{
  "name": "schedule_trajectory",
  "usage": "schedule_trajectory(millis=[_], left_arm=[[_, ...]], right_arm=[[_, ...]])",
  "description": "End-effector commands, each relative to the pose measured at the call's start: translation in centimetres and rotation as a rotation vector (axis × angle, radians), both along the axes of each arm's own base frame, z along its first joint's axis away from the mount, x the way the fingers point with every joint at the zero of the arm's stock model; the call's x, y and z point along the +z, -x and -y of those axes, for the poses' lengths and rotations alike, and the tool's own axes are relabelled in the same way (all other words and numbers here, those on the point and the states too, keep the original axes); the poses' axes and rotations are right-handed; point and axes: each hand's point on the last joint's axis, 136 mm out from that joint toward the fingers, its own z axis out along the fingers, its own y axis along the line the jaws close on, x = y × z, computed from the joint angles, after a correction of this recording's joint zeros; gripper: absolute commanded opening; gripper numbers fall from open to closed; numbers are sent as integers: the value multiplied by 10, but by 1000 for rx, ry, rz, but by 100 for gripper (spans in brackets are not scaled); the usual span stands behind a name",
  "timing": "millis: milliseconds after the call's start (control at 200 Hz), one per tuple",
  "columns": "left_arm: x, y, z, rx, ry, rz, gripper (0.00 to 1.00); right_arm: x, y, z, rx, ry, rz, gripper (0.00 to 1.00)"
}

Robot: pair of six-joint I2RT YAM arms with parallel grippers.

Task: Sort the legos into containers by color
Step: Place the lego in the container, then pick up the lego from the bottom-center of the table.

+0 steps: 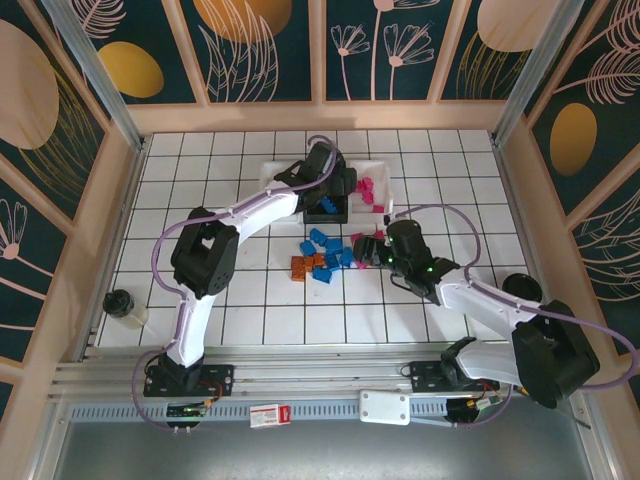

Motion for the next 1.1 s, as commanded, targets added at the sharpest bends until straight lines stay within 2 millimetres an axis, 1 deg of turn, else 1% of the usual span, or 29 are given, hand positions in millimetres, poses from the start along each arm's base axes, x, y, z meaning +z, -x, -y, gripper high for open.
schedule_trajectory(millis=[0,55,85,190,205,235,260,310,325,335,350,400,430,440,450,460,485,495,576,591,596,611,671,736,886,1011,1096], left_arm=[[34,-1,5,-23,52,31,91],[51,5,6,-40,93,47,93],[61,10,6,-49,115,56,95],[91,33,-1,-79,196,89,98],[88,37,-3,-81,201,84,99],[96,46,-8,-86,220,94,98],[95,53,-12,-87,227,93,99],[100,68,-24,-83,248,100,98],[92,72,-26,-82,243,87,98],[101,77,-29,-83,256,101,99],[103,82,-33,-82,263,105,99],[102,98,-44,-79,276,104,99],[96,106,-52,-69,269,97,99],[99,108,-54,-67,272,103,99],[96,112,-57,-65,269,98,99],[98,114,-60,-62,271,103,99],[91,121,-66,-57,263,93,99],[93,123,-69,-55,264,98,99],[84,143,-88,-34,241,89,99],[86,146,-91,-32,241,95,99],[81,148,-93,-30,234,87,99],[75,152,-97,-24,224,79,99],[67,164,-111,-3,203,69,99],[63,175,-125,20,189,71,98],[61,191,-148,65,172,86,99],[59,197,-157,82,163,91,99],[56,198,-160,92,155,86,99]], right_arm=[[6,9,-9,50,15,27,74],[7,13,-17,84,25,37,71],[7,18,-26,130,17,32,69],[7,27,-50,226,43,37,62],[6,29,-53,239,48,36,62],[6,31,-61,267,57,37,62],[5,33,-67,289,64,39,62],[1,36,-78,330,89,35,61],[-1,37,-81,343,96,33,61],[-2,37,-83,350,101,31,61],[-4,38,-86,361,108,26,61],[-11,38,-93,389,135,15,61],[-13,38,-98,403,146,12,61],[-16,38,-99,407,151,8,61],[-17,38,-100,411,154,6,61],[-18,38,-101,414,156,4,61],[-21,37,-103,420,162,-3,61],[-22,37,-104,422,164,-4,61],[-29,34,-111,437,169,-16,61],[-29,34,-112,437,169,-16,61],[-30,33,-112,438,169,-17,61],[-32,33,-113,441,172,-21,61],[-36,32,-117,449,175,-31,61],[-41,34,-120,462,178,-47,61],[-51,49,-128,503,190,-79,60],[-59,64,-133,531,187,-114,56],[-62,79,-143,578,173,-137,53]])
